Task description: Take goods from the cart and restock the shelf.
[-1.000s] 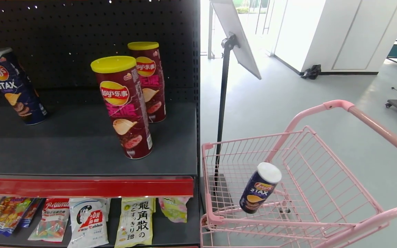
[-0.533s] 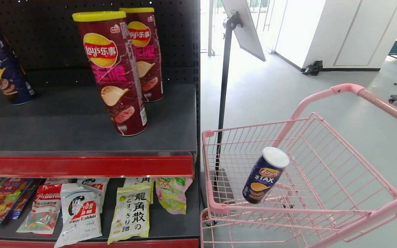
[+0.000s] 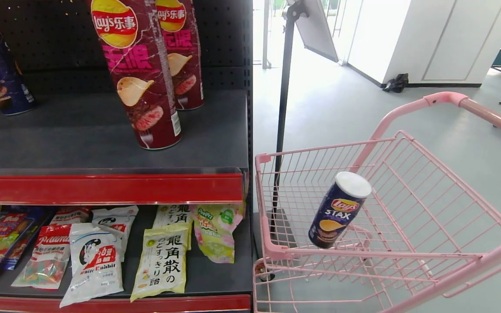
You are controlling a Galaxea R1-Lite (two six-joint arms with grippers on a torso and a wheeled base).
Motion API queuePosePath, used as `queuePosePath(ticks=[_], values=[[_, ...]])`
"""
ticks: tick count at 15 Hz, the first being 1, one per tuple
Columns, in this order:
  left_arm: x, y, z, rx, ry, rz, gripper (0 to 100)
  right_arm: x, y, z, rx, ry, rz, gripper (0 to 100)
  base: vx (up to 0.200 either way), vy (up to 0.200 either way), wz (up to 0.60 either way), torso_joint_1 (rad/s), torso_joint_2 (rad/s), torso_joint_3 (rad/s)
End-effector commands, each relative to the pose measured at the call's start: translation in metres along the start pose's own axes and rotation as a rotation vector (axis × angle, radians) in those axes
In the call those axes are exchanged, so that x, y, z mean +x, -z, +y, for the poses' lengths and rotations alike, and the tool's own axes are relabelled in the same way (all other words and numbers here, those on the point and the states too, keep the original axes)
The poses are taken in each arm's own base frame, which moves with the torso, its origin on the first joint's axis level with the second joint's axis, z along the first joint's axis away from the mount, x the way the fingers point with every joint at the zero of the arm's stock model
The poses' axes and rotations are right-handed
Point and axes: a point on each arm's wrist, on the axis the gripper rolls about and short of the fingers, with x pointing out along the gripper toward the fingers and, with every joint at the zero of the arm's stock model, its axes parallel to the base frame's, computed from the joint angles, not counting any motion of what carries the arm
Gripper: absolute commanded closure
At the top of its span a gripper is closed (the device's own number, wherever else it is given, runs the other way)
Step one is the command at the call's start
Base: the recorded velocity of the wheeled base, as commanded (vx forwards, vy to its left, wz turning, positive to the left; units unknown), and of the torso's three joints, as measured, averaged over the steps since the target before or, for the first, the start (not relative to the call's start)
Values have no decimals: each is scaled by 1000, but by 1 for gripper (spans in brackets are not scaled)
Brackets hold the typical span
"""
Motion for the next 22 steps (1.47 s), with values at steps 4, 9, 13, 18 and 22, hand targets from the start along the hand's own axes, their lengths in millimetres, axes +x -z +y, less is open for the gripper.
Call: queuePosePath(ticks=[4, 9, 13, 18, 22], values=[[0, 0, 0, 0, 0, 2, 0, -2, -10, 2, -55, -88, -53, 0, 0, 0, 0, 0, 0, 0], [0, 0, 0, 0, 0, 2, 0, 45, -156, 5, 37, -210, -91, 0, 0, 0, 0, 0, 0, 0], [0, 0, 0, 0, 0, 2, 0, 126, -180, 12, 108, -217, -10, 0, 0, 0, 0, 0, 0, 0], [0, 0, 0, 0, 0, 2, 0, 205, -162, 2, 46, -587, 37, 0, 0, 0, 0, 0, 0, 0], [0, 0, 0, 0, 0, 2, 0, 253, -144, -15, -148, -889, 18, 0, 0, 0, 0, 0, 0, 0]])
